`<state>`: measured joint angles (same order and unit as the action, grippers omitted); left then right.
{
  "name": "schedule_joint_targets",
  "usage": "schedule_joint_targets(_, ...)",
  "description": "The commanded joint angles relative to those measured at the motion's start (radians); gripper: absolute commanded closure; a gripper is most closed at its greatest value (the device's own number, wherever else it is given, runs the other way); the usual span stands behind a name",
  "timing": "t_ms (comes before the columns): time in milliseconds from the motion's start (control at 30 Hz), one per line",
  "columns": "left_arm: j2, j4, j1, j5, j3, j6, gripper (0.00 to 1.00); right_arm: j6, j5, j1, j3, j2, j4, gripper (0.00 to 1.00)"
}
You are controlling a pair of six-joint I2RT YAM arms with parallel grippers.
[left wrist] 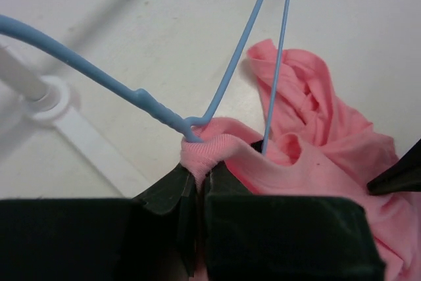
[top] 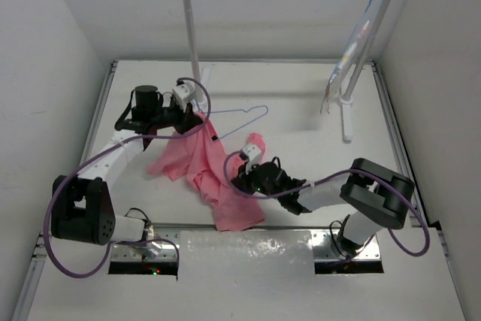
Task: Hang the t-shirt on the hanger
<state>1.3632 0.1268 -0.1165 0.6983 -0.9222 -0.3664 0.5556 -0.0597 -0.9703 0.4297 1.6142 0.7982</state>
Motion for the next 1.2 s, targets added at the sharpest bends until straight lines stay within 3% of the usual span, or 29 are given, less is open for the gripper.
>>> schedule_joint_targets(0,-0.073,-0.053,0.0,0.207,0.043,-0.141,1.0,-0.242,-0.15,-0.123,-0.023,-0.068,-0.037,1.0)
schedule_joint_targets(100,-0.091,0.025,0.0,0.298,0.039,-0.26,1.0,-0.299,-0.135,-0.156,-0.069,-0.134,-0.035,0.91)
schedule_joint_targets(133,-0.102,0.106,0.0,0.369,0.036,-0.313,1.0,-0.315,-0.129,-0.156,-0.097,-0.16,-0.01,0.76)
schedule_joint_targets(200,-0.118,0.201,0.0,0.43,0.023,-0.485,1.0,-0.332,-0.106,-0.154,-0.187,-0.248,0.085,0.61)
schedule_joint_targets(233,-0.116,0.282,0.0,0.466,0.004,-0.524,1.0,-0.344,-0.117,-0.151,-0.248,-0.284,0.114,0.4)
schedule_joint_targets(333,-0.118,0.367,0.0,0.495,-0.023,-0.601,1.0,-0.288,-0.14,-0.099,-0.336,-0.41,0.205,0.01)
schedule_joint_targets(433,-0.121,0.395,0.0,0.501,-0.029,-0.629,1.0,-0.176,-0.117,0.017,-0.326,-0.455,0.199,0.02)
schedule_joint_targets(533,-0.122,0.36,0.0,0.497,-0.027,-0.593,1.0,-0.128,-0.135,0.062,-0.254,-0.392,0.211,0.39)
schedule_joint_targets(600,-0.133,0.279,0.0,0.475,-0.015,-0.493,1.0,-0.134,-0.091,0.062,-0.173,-0.283,0.272,0.52)
schedule_joint_targets(833,-0.147,0.039,-0.002,0.31,0.009,-0.185,1.0,-0.123,0.021,0.062,0.012,0.034,0.453,0.49)
schedule_joint_targets(933,-0.145,0.04,-0.002,0.303,0.005,-0.164,1.0,-0.135,-0.014,0.065,0.084,0.108,0.47,0.45)
schedule_joint_targets(1167,-0.115,0.022,-0.005,0.247,0.006,-0.109,1.0,-0.092,-0.106,0.123,0.141,0.165,0.489,0.49)
